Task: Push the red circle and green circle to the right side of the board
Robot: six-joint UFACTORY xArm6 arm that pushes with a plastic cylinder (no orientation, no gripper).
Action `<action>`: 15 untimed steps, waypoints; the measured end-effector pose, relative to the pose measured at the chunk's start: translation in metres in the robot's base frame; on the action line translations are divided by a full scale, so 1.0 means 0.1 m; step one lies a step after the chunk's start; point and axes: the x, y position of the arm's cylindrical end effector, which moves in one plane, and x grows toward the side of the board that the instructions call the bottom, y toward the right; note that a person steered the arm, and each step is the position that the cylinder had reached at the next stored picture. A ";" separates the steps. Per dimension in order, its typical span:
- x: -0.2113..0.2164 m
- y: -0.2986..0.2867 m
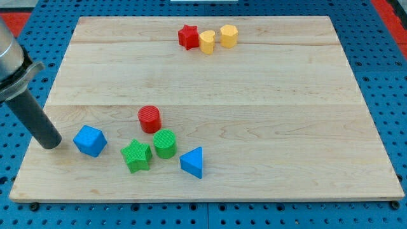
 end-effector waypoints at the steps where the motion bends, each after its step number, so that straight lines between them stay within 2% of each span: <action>1: 0.19 0.57; 3: 0.42 1.91; 4: 0.43 2.33; 5: 0.42 1.44; 6: 0.35 0.82; 7: 0.06 0.65; 8: -0.01 0.80; 9: 0.24 1.34; 10: 0.20 1.32; 11: -0.27 0.77; 12: -0.52 1.05; 14: -0.56 1.70; 15: -0.35 1.77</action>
